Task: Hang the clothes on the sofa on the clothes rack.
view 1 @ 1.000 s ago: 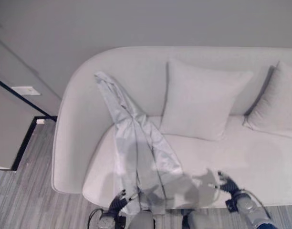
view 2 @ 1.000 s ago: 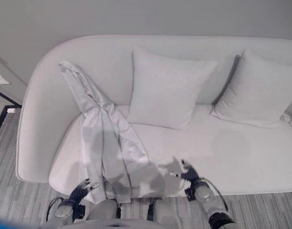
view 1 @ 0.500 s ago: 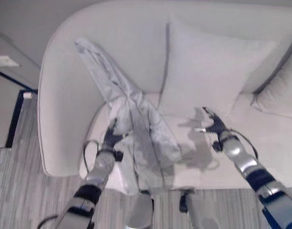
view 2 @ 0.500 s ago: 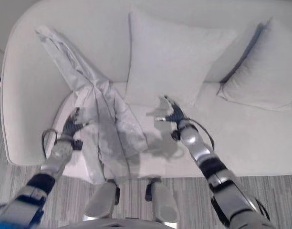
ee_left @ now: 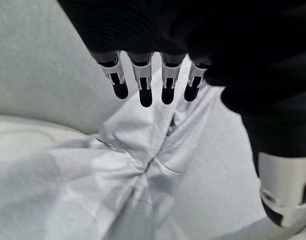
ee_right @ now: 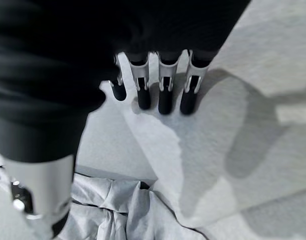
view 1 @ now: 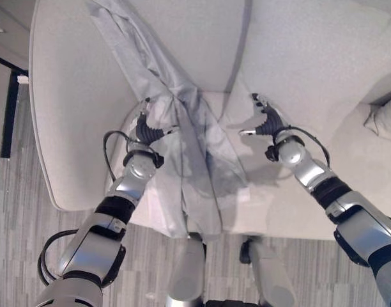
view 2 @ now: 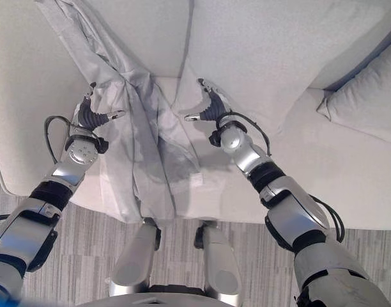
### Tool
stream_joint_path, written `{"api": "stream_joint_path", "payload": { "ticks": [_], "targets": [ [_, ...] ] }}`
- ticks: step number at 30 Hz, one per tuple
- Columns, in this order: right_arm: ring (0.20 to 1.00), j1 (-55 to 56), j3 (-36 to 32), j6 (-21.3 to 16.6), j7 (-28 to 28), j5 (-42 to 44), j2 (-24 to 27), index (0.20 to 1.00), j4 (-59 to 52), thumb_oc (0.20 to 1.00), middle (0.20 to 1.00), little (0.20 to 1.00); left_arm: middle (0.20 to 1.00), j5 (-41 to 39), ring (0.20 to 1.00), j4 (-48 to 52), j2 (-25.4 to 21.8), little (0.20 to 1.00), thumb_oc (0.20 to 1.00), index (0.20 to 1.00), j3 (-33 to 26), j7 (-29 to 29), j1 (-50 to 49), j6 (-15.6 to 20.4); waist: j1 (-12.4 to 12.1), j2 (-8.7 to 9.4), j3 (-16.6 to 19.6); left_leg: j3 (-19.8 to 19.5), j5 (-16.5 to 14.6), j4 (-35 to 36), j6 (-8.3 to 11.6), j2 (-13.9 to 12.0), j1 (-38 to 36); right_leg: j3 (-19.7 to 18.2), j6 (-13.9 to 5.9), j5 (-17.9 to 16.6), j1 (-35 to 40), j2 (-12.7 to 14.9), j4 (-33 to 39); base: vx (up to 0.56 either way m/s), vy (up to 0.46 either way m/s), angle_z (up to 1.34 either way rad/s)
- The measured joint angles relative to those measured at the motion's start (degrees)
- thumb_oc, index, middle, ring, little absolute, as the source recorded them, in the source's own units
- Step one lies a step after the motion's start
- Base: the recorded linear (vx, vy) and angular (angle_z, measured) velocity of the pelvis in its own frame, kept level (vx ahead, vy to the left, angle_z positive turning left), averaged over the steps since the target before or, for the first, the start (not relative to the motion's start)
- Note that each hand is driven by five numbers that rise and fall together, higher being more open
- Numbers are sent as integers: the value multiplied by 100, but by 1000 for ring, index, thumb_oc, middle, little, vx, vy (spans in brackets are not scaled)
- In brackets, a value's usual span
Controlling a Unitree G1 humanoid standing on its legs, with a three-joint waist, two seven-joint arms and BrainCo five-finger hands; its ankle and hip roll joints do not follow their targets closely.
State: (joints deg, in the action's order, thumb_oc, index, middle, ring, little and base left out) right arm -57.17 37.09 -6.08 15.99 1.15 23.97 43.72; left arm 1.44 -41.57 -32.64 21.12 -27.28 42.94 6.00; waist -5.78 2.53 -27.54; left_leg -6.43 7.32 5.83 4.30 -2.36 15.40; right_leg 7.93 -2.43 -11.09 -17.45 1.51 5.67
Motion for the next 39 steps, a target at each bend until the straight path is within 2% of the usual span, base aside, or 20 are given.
{"api": "stream_joint_path", "payload": {
  "ticks": [3,5,9,18,21,24,27,34,39],
  "targets": [
    [1000,-88,3,60,10,2,-145,1000,-4,1000,1000,1000,1000,-4,1000,44,-13,1000,1000,1000,-16,-141,82,-3,-115,32,-22,-65,44,0,67,-44,189,59,9,-6,-157,-29,0,-15,-18,11],
    [1000,-19,152,85,5,2,-444,1000,-70,1000,1000,1000,1000,-6,1000,110,-19,1000,1000,1000,-40,-181,12,-51,-238,118,-82,-146,68,0,122,-108,209,132,6,-4,-154,-85,0,7,-21,11],
    [1000,7,236,89,-4,-15,-714,1000,-104,1000,1000,1000,1000,-5,1000,192,-49,1000,1000,1000,-131,-309,-35,-115,-302,184,-121,-233,92,0,155,-122,254,199,3,1,-154,-96,0,1,-9,11],
    [1000,-38,386,222,122,-209,-903,1000,60,1000,1000,1000,1000,-15,1000,177,-147,1000,1000,1000,-187,-571,-65,-123,-583,221,-139,-379,103,-1,187,-103,354,320,-21,19,-188,-77,0,3,-8,7],
    [1000,-243,425,306,231,-355,-1190,1000,373,1000,1000,1000,1000,-16,1000,-1,-294,1000,1000,1000,-178,-616,4,-139,-584,283,-170,-424,144,-1,163,-94,463,365,-20,18,-276,-70,0,-3,-1,7],
    [1000,-576,409,375,353,-357,-1240,1000,757,1000,1000,1000,1000,-20,1000,-463,-457,1000,1000,1000,-44,-619,325,-181,-592,333,-201,-504,191,-1,191,-90,581,439,-19,18,-357,-67,0,-4,5,14],
    [1000,-825,231,499,673,-360,-1149,1000,879,1000,1000,1000,1000,-15,1000,-755,-544,1000,1000,1000,386,-619,958,-297,-627,379,-226,-566,243,-1,192,-77,823,469,5,-2,-564,-57,0,-2,15,9],
    [1000,-903,-231,933,1409,-642,-1117,1000,661,1000,1000,1000,1000,-12,1000,-953,-451,1000,1000,1000,905,-618,1701,-578,-540,422,-258,-711,272,-2,191,-49,1047,546,2,0,-726,-42,-1,16,23,9],
    [1000,-954,-288,968,1626,-687,-1119,1000,621,1000,1000,1000,1000,-4,1000,-1030,-405,1000,1000,1000,1064,-615,1899,-643,-537,421,-259,-723,278,-2,185,-36,1063,548,2,0,-734,-45,-1,1,2,1]
  ]
}}
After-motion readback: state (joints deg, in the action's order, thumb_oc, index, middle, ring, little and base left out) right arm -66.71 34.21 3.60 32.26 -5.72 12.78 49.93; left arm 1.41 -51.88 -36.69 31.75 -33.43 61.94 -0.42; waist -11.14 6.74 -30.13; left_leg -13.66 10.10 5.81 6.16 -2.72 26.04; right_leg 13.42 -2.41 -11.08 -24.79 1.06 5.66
